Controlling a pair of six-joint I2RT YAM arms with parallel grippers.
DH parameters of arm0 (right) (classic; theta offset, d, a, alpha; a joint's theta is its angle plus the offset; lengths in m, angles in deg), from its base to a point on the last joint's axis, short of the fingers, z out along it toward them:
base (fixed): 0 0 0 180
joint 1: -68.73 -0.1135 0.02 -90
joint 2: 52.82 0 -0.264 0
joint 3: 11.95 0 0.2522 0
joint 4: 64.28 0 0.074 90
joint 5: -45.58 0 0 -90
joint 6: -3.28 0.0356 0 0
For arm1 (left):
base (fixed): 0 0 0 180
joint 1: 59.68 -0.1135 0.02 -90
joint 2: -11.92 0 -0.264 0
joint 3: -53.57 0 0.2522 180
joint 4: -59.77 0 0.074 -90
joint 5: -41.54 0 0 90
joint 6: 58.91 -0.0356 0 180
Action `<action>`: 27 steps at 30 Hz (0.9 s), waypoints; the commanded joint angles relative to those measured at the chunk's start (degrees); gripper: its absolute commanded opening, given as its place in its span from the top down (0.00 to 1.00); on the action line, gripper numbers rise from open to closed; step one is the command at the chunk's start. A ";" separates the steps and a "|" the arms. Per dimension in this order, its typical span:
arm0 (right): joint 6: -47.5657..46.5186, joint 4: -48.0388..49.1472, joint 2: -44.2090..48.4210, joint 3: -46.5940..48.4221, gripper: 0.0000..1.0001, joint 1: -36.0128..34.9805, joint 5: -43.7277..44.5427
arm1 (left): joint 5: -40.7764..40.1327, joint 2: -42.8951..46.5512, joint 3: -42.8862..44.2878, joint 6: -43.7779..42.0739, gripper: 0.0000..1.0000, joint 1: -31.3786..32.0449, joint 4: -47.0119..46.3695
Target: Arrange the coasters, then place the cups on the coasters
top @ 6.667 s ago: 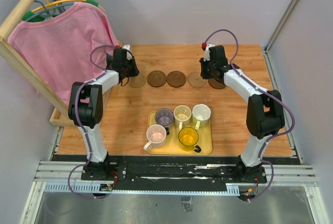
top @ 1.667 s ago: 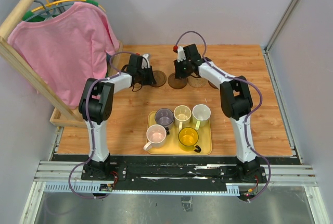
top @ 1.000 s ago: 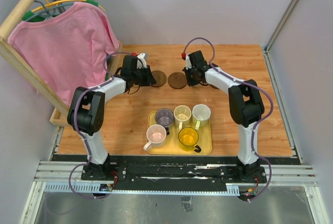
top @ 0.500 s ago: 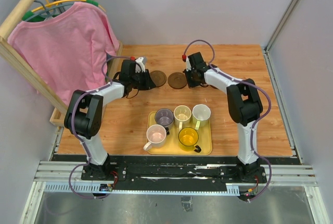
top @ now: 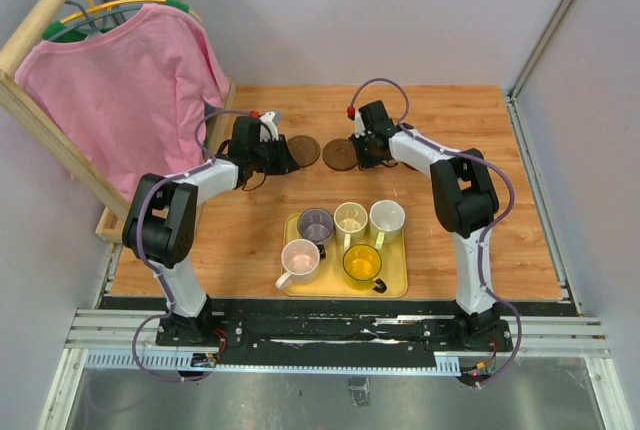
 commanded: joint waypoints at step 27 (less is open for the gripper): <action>-0.38 -1.72 0.47 1.78 0.99 0.32 -1.07 | -0.78 4.41 -1.11 0.20 0.77 -0.06 -0.85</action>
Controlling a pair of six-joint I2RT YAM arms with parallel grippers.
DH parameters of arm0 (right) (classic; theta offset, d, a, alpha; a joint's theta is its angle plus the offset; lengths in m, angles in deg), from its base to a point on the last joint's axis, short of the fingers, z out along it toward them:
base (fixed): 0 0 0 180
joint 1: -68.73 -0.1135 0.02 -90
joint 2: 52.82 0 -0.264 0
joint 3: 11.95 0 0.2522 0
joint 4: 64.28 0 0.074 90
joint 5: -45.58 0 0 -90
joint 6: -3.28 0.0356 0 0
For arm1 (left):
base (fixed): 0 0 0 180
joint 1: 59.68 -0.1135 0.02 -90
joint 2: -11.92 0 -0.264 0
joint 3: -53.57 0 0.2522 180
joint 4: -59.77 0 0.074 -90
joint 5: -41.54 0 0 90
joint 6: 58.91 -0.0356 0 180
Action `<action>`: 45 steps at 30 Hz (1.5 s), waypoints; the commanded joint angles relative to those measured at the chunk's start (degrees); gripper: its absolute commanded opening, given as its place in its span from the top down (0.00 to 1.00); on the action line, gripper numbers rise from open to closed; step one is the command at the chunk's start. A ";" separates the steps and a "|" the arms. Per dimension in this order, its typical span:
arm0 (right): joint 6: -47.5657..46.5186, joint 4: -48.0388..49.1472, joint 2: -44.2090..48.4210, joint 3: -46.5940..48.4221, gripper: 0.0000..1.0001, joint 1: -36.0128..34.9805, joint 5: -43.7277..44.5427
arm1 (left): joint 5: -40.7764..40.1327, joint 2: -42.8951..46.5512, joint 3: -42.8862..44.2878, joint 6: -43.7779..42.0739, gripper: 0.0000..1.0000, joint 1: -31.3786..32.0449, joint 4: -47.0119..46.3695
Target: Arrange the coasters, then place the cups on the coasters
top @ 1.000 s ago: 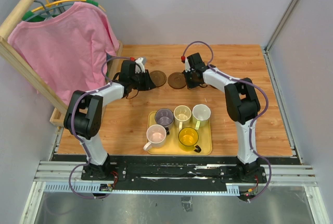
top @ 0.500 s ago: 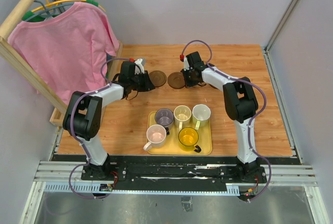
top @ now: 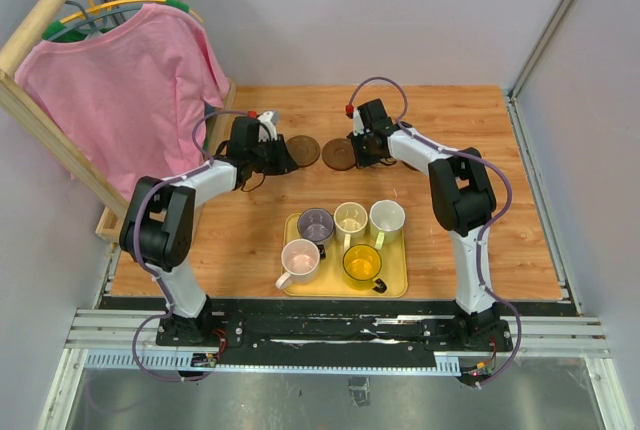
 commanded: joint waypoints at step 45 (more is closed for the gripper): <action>4.06 16.45 35.52 -26.76 0.50 23.20 8.02 | -21.92 23.73 -9.76 -5.54 0.24 -4.26 -4.79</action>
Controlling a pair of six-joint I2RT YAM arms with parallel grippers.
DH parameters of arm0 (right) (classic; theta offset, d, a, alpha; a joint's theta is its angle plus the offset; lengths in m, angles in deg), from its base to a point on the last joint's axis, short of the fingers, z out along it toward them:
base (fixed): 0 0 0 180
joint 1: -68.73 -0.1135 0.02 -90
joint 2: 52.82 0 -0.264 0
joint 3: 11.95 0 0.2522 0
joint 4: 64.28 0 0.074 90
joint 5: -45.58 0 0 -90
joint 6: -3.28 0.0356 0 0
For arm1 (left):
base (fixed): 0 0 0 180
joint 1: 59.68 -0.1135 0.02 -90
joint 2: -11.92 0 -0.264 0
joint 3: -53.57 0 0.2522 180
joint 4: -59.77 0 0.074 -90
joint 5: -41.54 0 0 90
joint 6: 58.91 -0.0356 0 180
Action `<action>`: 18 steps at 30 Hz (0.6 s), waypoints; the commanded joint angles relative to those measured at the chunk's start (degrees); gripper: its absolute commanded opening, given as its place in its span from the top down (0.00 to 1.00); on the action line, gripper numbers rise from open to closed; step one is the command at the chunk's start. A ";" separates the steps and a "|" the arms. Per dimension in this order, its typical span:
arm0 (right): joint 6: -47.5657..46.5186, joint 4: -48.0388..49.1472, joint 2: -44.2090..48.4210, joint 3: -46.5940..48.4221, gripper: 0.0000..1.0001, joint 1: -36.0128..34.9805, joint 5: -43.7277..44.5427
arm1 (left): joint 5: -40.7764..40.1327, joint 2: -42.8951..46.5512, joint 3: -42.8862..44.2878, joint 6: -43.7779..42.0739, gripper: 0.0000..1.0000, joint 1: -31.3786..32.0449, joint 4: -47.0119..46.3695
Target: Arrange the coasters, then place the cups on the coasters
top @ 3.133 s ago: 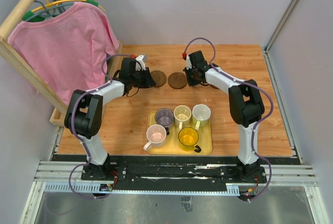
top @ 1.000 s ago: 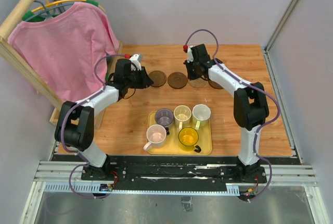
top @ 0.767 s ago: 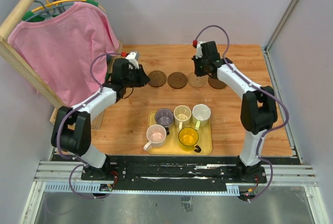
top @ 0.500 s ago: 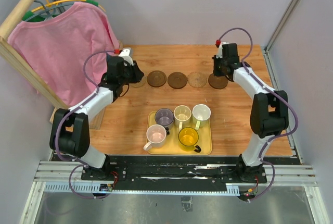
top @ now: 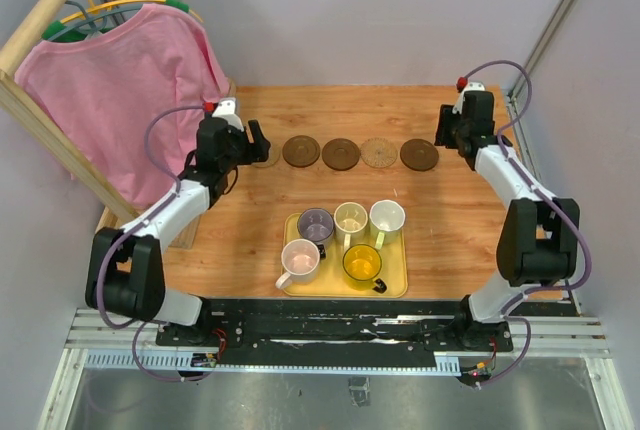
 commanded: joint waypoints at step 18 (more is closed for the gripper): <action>6.29 -6.22 28.78 -14.53 0.01 0.83 -9.29 | 2.39 28.35 -10.97 2.53 0.02 -0.23 10.20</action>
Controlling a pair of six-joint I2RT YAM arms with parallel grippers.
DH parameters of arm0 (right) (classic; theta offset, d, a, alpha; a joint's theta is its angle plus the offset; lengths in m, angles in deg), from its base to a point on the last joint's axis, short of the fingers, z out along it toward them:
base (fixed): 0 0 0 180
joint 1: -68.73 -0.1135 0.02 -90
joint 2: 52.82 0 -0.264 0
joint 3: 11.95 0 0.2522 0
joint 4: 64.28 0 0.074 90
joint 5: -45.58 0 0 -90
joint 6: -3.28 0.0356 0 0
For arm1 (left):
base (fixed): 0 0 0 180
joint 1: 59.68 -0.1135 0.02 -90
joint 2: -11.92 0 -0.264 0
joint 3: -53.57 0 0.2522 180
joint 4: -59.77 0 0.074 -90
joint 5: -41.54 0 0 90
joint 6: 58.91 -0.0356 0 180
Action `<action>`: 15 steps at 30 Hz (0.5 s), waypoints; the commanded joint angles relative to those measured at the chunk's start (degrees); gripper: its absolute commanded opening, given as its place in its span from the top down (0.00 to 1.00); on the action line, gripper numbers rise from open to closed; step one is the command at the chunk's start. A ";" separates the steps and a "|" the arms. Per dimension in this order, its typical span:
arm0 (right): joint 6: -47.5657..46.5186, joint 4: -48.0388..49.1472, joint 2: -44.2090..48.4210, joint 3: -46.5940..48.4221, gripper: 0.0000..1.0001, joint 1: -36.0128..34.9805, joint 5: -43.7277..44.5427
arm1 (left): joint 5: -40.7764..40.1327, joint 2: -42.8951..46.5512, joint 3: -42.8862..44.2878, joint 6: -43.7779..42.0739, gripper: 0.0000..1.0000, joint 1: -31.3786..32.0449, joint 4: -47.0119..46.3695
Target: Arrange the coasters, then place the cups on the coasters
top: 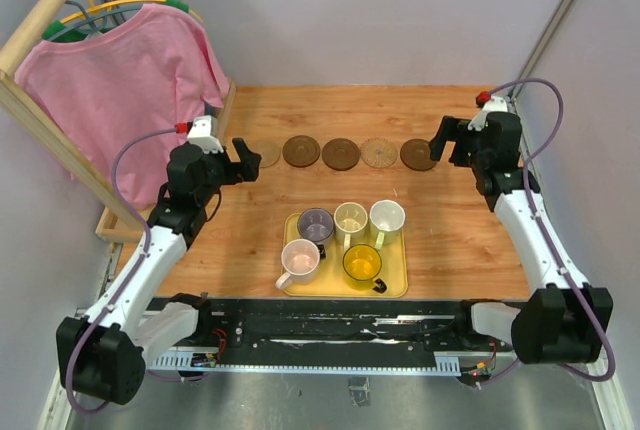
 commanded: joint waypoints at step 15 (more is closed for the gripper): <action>2.92 -16.67 19.31 -6.98 0.05 -11.66 5.33 | 5.24 12.24 -8.52 3.30 0.02 5.08 3.46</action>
